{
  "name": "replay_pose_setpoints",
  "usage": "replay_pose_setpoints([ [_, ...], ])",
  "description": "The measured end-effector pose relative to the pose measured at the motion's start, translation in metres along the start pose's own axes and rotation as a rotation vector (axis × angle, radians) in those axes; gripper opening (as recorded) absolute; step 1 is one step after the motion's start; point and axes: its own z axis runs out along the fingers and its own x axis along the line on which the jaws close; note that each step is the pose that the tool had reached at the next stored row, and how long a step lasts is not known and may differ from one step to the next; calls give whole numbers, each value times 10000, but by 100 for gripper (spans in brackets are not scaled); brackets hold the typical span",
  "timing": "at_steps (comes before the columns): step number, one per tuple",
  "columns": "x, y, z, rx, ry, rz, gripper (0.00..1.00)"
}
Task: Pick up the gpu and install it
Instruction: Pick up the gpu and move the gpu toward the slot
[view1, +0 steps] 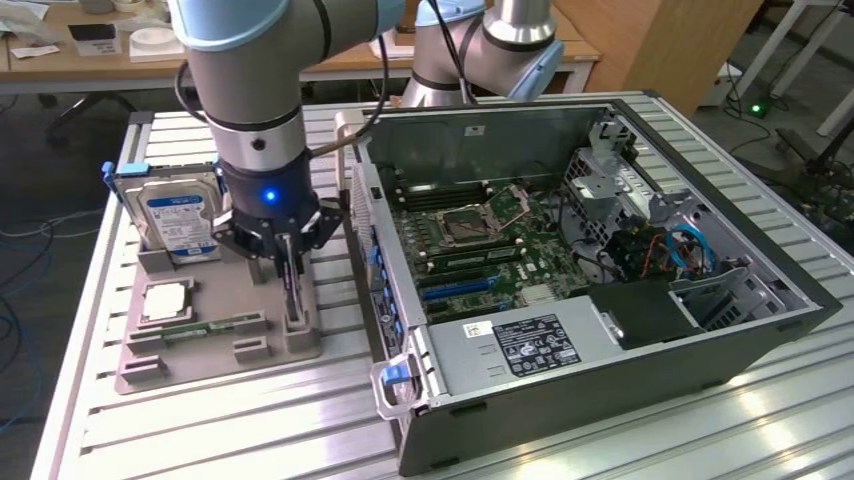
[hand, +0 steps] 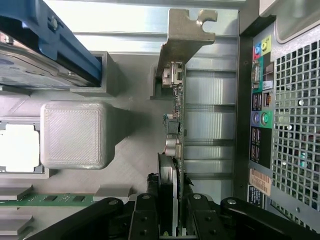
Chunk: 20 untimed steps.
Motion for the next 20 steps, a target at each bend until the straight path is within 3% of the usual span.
replay_pose_setpoints([
  [20, -6, 13, -285, -16, 0, 0, 27],
])
